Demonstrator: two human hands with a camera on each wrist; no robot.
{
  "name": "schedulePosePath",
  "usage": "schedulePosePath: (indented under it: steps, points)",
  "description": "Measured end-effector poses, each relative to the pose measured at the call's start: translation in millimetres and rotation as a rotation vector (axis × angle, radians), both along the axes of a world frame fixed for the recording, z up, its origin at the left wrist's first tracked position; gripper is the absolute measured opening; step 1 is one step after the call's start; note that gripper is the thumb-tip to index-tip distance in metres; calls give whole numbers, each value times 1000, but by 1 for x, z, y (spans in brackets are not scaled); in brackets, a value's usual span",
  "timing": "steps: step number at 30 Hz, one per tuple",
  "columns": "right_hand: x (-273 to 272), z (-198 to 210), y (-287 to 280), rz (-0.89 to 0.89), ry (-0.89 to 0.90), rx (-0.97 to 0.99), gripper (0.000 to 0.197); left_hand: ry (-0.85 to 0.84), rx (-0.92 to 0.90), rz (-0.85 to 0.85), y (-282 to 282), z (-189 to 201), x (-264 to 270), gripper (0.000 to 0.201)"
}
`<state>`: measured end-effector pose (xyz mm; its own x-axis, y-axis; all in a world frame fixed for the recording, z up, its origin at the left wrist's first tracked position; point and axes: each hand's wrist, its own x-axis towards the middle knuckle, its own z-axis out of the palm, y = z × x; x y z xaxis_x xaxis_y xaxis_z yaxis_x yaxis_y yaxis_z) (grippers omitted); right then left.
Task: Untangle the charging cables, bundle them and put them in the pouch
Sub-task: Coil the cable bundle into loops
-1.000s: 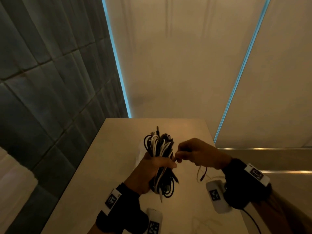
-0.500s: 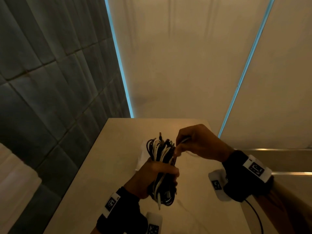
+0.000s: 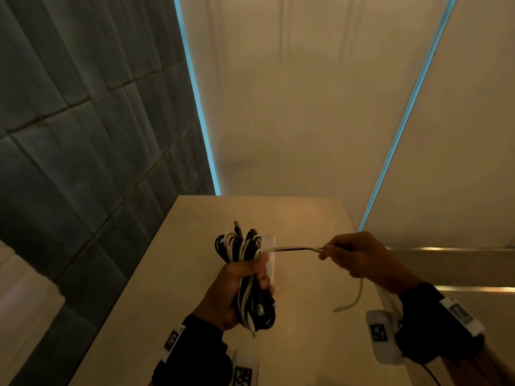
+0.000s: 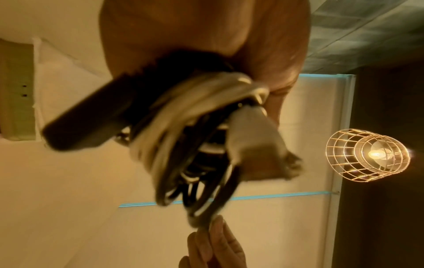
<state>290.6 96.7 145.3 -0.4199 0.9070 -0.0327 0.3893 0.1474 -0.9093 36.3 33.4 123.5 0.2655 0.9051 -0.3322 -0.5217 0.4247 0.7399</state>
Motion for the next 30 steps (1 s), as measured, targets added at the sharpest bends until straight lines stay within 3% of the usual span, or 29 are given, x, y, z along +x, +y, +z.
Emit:
schedulePosePath:
  steps: [4,7,9,12,15,18,21,24,27,30]
  points:
    - [-29,1,-23,-345,51,260,14,-14,-20,91,6,-8,14,37]
    - [-69,7,-47,-302,83,420,12,-16,-3,134,8,-11,28,48]
    - [-85,5,-53,-237,90,486,13,-61,9,136,6,-11,35,71]
    - [-89,1,-55,-135,-12,543,17,-170,-21,117,7,-11,36,89]
    - [-89,0,-59,42,-166,592,22,-200,-58,124,10,-10,32,81]
    - [-92,1,-61,173,-316,630,19,-161,-57,211,13,-10,29,40]
    - [-97,4,-67,126,-390,588,24,-96,-26,300,16,-9,27,13]
    - [-96,4,-74,-24,-285,561,20,-55,-31,382,19,-13,27,18]
    - [-84,4,-79,-200,-97,377,7,-65,-70,446,22,-18,18,14]
    - [-72,0,-87,-118,141,50,10,-44,-99,481,25,-16,7,20]
